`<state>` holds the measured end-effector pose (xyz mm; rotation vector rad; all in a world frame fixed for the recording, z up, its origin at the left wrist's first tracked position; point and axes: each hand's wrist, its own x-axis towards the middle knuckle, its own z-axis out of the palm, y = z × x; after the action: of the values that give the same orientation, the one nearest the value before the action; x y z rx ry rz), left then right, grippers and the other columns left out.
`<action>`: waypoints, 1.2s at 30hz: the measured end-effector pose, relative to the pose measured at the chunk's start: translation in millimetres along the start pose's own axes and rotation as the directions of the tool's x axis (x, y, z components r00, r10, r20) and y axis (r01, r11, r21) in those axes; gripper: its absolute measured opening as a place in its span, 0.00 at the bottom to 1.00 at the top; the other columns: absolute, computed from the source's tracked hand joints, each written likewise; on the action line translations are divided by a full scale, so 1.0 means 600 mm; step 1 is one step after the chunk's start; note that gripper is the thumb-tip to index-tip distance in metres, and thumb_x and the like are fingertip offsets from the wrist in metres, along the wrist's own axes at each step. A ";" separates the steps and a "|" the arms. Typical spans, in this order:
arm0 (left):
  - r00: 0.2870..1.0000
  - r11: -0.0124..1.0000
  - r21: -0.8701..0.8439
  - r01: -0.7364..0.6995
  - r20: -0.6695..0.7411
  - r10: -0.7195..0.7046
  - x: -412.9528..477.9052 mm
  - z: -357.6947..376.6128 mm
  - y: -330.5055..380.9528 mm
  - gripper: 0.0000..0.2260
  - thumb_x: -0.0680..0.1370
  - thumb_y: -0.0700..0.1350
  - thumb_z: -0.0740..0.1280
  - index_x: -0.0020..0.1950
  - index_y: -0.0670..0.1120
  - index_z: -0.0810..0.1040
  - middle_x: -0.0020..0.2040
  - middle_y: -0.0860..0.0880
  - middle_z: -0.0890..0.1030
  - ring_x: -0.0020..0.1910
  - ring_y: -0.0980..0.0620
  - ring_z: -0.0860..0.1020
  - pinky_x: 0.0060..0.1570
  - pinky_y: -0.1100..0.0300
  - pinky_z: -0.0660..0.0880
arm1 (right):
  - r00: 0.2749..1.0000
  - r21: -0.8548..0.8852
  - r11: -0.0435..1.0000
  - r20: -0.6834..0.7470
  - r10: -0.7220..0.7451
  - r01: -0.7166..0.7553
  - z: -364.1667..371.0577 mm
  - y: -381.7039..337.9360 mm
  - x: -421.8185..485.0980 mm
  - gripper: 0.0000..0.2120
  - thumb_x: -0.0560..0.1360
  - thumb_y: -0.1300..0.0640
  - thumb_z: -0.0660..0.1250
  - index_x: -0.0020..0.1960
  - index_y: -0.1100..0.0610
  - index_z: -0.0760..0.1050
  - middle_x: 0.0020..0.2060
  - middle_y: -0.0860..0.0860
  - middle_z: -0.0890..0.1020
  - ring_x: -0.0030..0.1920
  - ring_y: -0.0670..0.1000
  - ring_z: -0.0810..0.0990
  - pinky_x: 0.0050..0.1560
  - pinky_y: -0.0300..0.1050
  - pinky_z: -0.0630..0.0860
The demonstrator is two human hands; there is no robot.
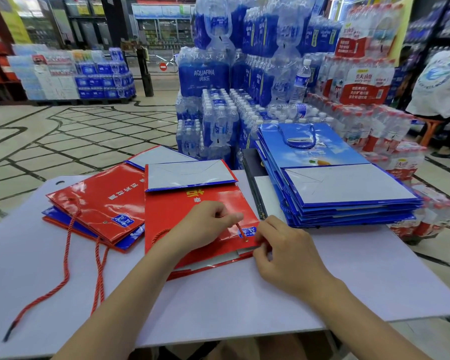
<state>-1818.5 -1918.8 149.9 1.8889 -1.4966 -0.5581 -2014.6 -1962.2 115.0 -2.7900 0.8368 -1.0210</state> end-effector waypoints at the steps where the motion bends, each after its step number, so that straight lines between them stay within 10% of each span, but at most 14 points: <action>1: 1.000 1.000 0.018 -0.014 -0.026 0.014 0.004 -0.007 -0.002 0.24 0.75 0.60 0.69 0.38 0.38 0.73 0.30 0.52 0.69 0.29 0.56 0.66 0.32 0.59 0.64 | 1.000 0.000 1.000 -0.003 0.003 -0.003 0.002 0.000 0.000 0.04 0.71 0.53 0.59 0.40 0.52 0.70 0.37 0.46 0.73 0.29 0.50 0.70 0.26 0.47 0.72; 9: 0.997 0.999 0.035 0.028 -0.070 -0.026 0.030 -0.055 -0.010 0.15 0.73 0.57 0.72 0.35 0.49 0.74 0.31 0.55 0.72 0.31 0.58 0.69 0.32 0.62 0.64 | 0.996 0.038 0.999 -0.091 0.006 -0.003 0.024 0.016 0.009 0.19 0.76 0.42 0.63 0.31 0.52 0.66 0.30 0.46 0.68 0.26 0.50 0.68 0.24 0.45 0.68; 16: 0.968 0.905 0.406 0.126 -0.251 -0.022 0.027 -0.056 -0.043 0.11 0.75 0.57 0.69 0.48 0.52 0.74 0.43 0.54 0.76 0.50 0.49 0.77 0.52 0.52 0.69 | 0.996 0.093 0.995 -0.066 0.054 -0.048 0.027 0.018 0.011 0.20 0.75 0.40 0.62 0.31 0.51 0.64 0.31 0.46 0.68 0.27 0.48 0.68 0.26 0.43 0.68; 21: 0.970 0.804 0.565 0.185 -0.235 -0.059 -0.022 -0.072 -0.053 0.20 0.79 0.62 0.60 0.66 0.53 0.71 0.62 0.50 0.75 0.63 0.47 0.70 0.60 0.49 0.68 | 0.997 0.090 0.994 -0.045 0.069 -0.065 0.029 0.021 0.011 0.20 0.75 0.40 0.62 0.31 0.52 0.65 0.31 0.46 0.68 0.28 0.49 0.69 0.27 0.43 0.68; 30: 0.968 0.833 0.538 0.126 -0.250 0.015 -0.084 -0.038 -0.099 0.27 0.78 0.64 0.49 0.67 0.51 0.74 0.68 0.51 0.73 0.69 0.48 0.67 0.70 0.43 0.61 | 0.996 -0.205 0.975 -0.044 0.082 -0.089 0.007 -0.006 0.007 0.18 0.71 0.39 0.69 0.35 0.52 0.71 0.31 0.45 0.72 0.23 0.49 0.71 0.21 0.41 0.65; 36: 0.940 0.871 0.482 0.096 -0.331 0.079 -0.093 -0.033 -0.095 0.23 0.77 0.54 0.53 0.60 0.44 0.80 0.60 0.44 0.79 0.62 0.42 0.75 0.65 0.44 0.69 | 0.903 -0.319 0.885 0.154 0.401 -0.339 -0.020 -0.061 0.020 0.21 0.79 0.35 0.54 0.57 0.51 0.69 0.49 0.49 0.79 0.49 0.53 0.79 0.42 0.45 0.69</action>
<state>-1780.2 -1853.0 118.7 2.2307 -1.4837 0.1802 -1997.2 -1935.6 139.9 -2.7192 1.5160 -0.5584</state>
